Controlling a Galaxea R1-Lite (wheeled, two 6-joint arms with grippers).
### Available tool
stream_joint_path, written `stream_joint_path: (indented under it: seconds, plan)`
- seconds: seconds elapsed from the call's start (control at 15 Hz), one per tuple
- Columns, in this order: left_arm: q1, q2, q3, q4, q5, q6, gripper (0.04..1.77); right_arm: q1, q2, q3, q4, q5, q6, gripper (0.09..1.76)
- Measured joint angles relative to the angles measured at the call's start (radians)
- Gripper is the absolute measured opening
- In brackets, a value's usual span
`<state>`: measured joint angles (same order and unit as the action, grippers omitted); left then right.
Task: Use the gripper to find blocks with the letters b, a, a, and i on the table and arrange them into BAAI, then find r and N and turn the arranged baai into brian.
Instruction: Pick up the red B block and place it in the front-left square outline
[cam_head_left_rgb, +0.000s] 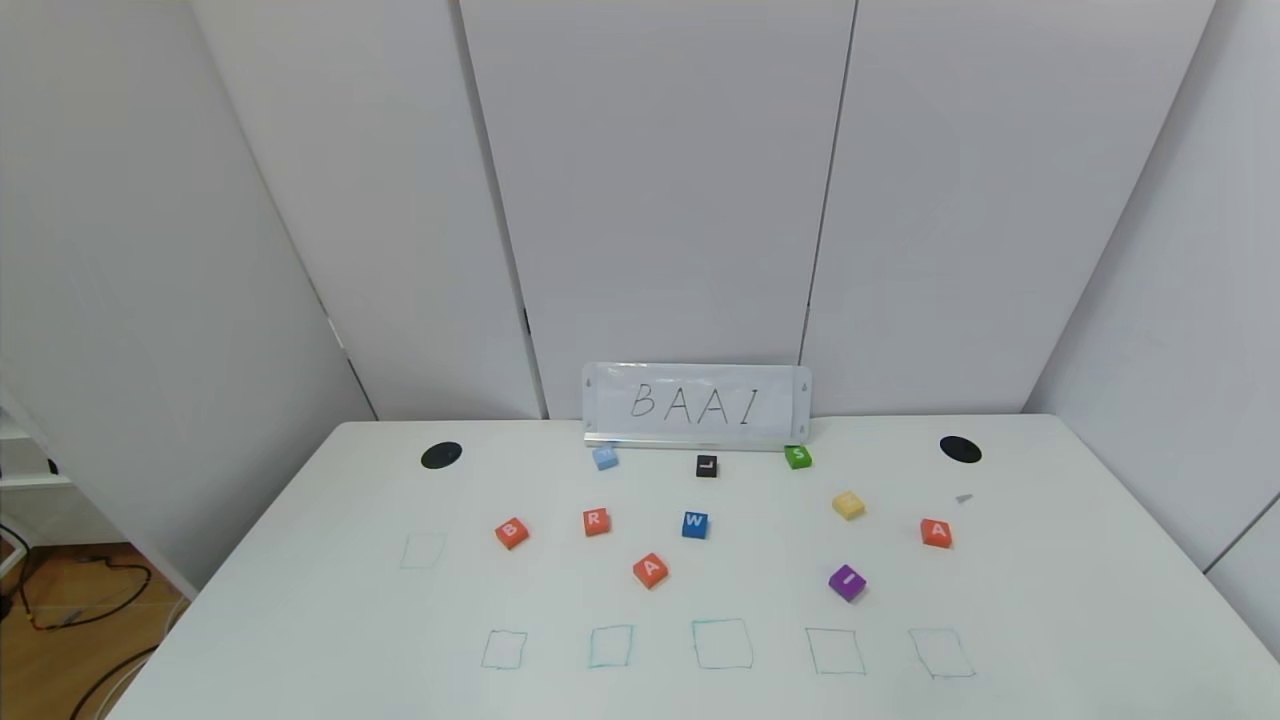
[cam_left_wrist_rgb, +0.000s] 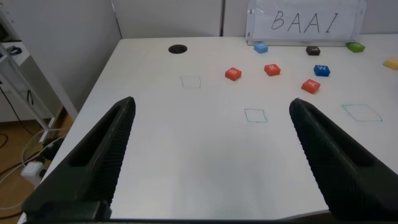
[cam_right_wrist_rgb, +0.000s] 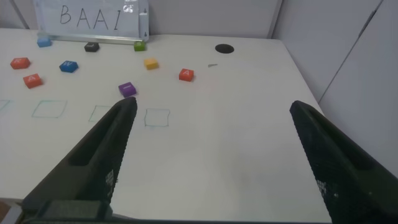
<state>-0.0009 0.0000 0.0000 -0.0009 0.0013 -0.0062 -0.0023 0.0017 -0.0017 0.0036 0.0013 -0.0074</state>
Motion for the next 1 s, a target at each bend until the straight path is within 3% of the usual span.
stream_joint_path:
  seconds: [1.0]
  plan:
    - [0.001,0.0,0.0,-0.001,0.0,-0.001,1.76,-0.001,0.0,0.0,-0.001,-0.001,0.002,1.77]
